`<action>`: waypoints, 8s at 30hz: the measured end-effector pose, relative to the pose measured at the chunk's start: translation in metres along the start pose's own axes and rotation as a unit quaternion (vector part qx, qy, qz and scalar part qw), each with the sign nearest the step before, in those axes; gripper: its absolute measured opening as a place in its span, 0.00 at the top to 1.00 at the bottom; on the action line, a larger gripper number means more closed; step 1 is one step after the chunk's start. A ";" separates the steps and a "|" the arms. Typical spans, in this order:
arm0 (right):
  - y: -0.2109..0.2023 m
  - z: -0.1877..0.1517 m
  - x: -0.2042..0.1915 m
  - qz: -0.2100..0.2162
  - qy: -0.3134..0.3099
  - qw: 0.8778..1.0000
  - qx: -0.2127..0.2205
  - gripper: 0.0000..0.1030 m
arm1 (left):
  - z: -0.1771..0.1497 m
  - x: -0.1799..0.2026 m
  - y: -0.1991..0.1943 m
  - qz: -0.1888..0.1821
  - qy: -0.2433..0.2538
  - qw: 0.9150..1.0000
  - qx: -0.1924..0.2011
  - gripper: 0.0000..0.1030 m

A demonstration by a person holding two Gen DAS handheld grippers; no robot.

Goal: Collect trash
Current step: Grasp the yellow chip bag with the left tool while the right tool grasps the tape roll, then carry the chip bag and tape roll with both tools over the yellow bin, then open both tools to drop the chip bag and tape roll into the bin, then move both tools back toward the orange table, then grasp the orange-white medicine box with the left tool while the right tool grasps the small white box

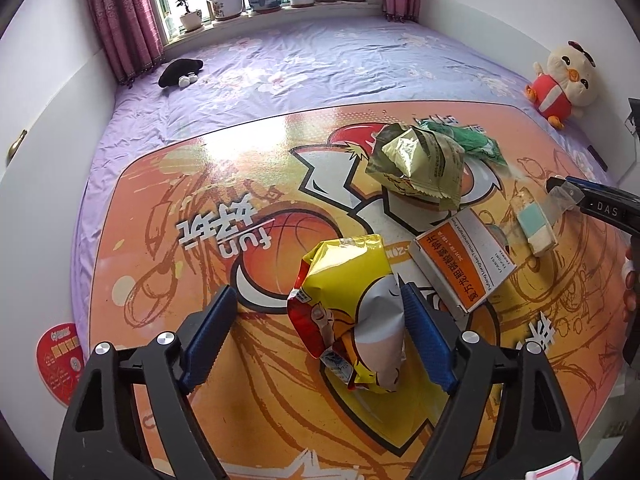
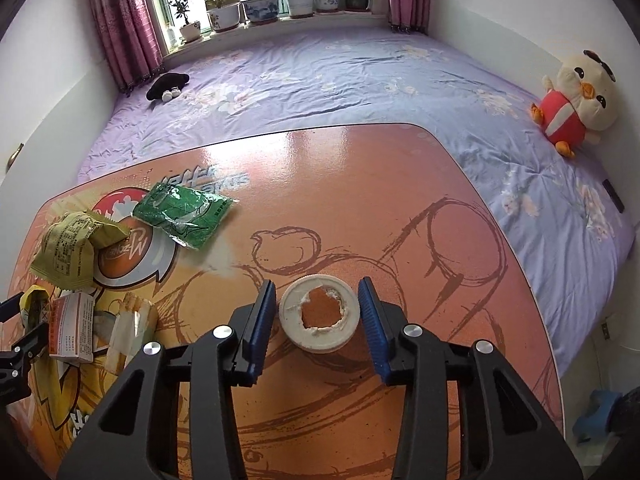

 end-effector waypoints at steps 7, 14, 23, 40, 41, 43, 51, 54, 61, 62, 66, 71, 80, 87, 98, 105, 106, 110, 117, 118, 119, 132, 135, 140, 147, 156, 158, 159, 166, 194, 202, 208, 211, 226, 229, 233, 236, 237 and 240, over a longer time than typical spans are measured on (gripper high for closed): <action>-0.003 -0.003 0.000 0.006 -0.002 1.000 0.002 0.61 | 0.000 0.001 -0.004 -0.013 -0.002 1.000 -0.003 0.51; -0.010 -0.011 0.004 0.015 0.008 1.000 -0.003 0.61 | 0.001 -0.007 -0.005 -0.012 -0.012 1.000 -0.008 0.54; -0.047 -0.050 0.001 0.040 0.026 0.999 -0.001 0.61 | -0.007 -0.006 -0.018 -0.019 -0.007 1.000 -0.009 0.54; -0.147 -0.127 0.017 0.036 0.057 0.997 0.030 0.61 | -0.032 0.073 -0.061 -0.093 0.096 0.991 0.006 0.54; -0.151 -0.131 0.021 0.034 0.062 0.997 0.032 0.61 | -0.033 0.080 -0.062 -0.098 0.104 0.990 0.007 0.54; -0.160 -0.139 0.028 0.029 0.072 0.996 0.036 0.61 | -0.036 0.095 -0.066 -0.109 0.121 0.987 0.008 0.54; -0.194 -0.177 0.073 0.001 0.130 0.990 0.050 0.61 | -0.047 0.165 -0.076 -0.156 0.197 0.968 0.007 0.54; -0.208 -0.197 0.096 -0.016 0.155 0.986 0.055 0.61 | -0.053 0.198 -0.082 -0.176 0.231 0.957 0.010 0.54; -0.244 -0.252 0.162 -0.066 0.227 0.970 0.063 0.61 | -0.073 0.285 -0.100 -0.226 0.313 0.923 0.010 0.54; -0.249 -0.262 0.172 -0.074 0.237 0.967 0.064 0.61 | -0.077 0.298 -0.102 -0.232 0.326 0.916 0.010 0.54; -0.267 -0.299 0.212 -0.102 0.272 0.955 0.061 0.61 | -0.098 0.351 -0.109 -0.258 0.379 0.889 0.006 0.54; -0.277 -0.343 0.254 -0.121 0.301 0.944 0.051 0.61 | -0.127 0.417 -0.107 -0.290 0.439 0.851 -0.008 0.54; -0.232 -0.408 0.315 -0.097 0.315 0.944 0.012 0.61 | -0.189 0.513 -0.079 -0.313 0.516 0.796 -0.047 0.54; -0.166 -0.441 0.357 -0.065 0.308 0.949 -0.020 0.61 | -0.231 0.568 -0.022 -0.305 0.546 0.775 -0.090 0.54; -0.068 -0.486 0.403 -0.032 0.330 0.942 -0.061 0.61 | -0.288 0.615 0.084 -0.263 0.569 0.765 -0.152 0.54; -0.027 -0.507 0.413 -0.022 0.330 0.941 -0.075 0.61 | -0.302 0.630 0.107 -0.258 0.564 0.768 -0.160 0.54; -0.023 -0.508 0.413 -0.021 0.330 0.941 -0.076 0.61 | -0.303 0.631 0.109 -0.259 0.564 0.768 -0.158 0.54; -0.015 -0.513 0.413 -0.022 0.329 0.941 -0.072 0.56 | -0.306 0.631 0.111 -0.256 0.568 0.768 -0.146 0.42; -0.024 -0.517 0.414 -0.037 0.334 0.939 -0.068 0.39 | -0.304 0.628 0.111 -0.254 0.562 0.774 -0.142 0.36; -0.026 -0.516 0.415 -0.038 0.334 0.939 -0.067 0.39 | -0.303 0.627 0.110 -0.254 0.560 0.775 -0.142 0.36; -0.029 -0.515 0.414 -0.039 0.335 0.939 -0.067 0.39 | -0.300 0.625 0.109 -0.255 0.559 0.776 -0.142 0.36; -0.083 -0.480 0.389 -0.058 0.326 0.943 -0.045 0.39 | -0.261 0.603 0.064 -0.264 0.548 0.786 -0.112 0.36; -0.102 -0.466 0.381 -0.062 0.326 0.943 -0.032 0.39 | -0.246 0.592 0.046 -0.268 0.542 0.790 -0.102 0.36; -0.138 -0.441 0.362 -0.074 0.318 0.945 -0.012 0.39 | -0.224 0.571 0.011 -0.275 0.531 0.797 -0.082 0.36; -0.191 -0.397 0.326 -0.083 0.295 0.952 0.025 0.39 | -0.185 0.525 -0.040 -0.283 0.497 0.819 -0.047 0.35; -0.236 -0.333 0.255 -0.067 0.228 0.969 0.066 0.38 | -0.139 0.440 -0.097 -0.269 0.434 0.860 0.001 0.34; -0.241 -0.318 0.239 -0.058 0.212 0.973 0.074 0.38 | -0.131 0.418 -0.105 -0.264 0.417 0.870 0.007 0.34; -0.244 -0.311 0.230 -0.053 0.204 0.974 0.077 0.38 | -0.127 0.407 -0.108 -0.260 0.408 0.875 0.010 0.33; -0.251 -0.259 0.164 -0.005 0.140 0.985 0.098 0.38 | -0.112 0.325 -0.121 -0.231 0.325 0.917 0.024 0.33; -0.173 -0.114 -0.015 0.110 -0.012 0.990 0.091 0.33 | -0.019 0.058 -0.034 -0.063 0.025 0.997 0.023 0.19; -0.161 -0.110 -0.017 0.097 -0.003 0.993 0.070 0.33 | 0.017 0.059 0.004 -0.053 0.008 0.998 0.020 0.18; -0.155 -0.108 -0.019 0.091 0.003 0.994 0.063 0.33 | 0.018 0.054 0.015 -0.035 0.010 0.999 0.022 0.35; -0.150 -0.105 -0.025 0.096 0.001 0.993 0.062 0.33 | 0.011 0.046 0.008 -0.034 0.020 0.999 0.030 0.46; -0.092 -0.075 -0.069 0.104 -0.035 0.993 0.038 0.33 | -0.022 -0.001 -0.019 -0.011 0.008 1.000 0.028 0.47; -0.075 -0.064 -0.074 0.096 -0.038 0.994 0.029 0.33 | -0.020 -0.002 -0.019 -0.008 0.007 0.999 0.031 0.31; -0.050 -0.046 -0.079 0.081 -0.042 0.996 0.015 0.33 | -0.016 -0.003 -0.013 -0.005 0.013 0.999 0.032 0.28; -0.034 -0.037 -0.085 0.070 -0.045 0.997 0.005 0.33 | -0.013 -0.002 -0.009 -0.009 0.015 0.999 0.027 0.28; -0.029 -0.034 -0.087 0.070 -0.044 0.997 0.001 0.33 | -0.012 -0.002 -0.007 -0.010 0.016 1.000 0.025 0.27; -0.020 -0.026 -0.092 0.062 -0.045 0.997 -0.004 0.33 | -0.009 -0.002 -0.004 -0.009 0.014 1.000 0.019 0.24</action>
Point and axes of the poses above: each gripper's, at about its wrist camera, not at the fingertips, and y roughly the way its jaws point, x to its right, z to its top, the point moved 5 cm from there along y, roughly the way its jaws point
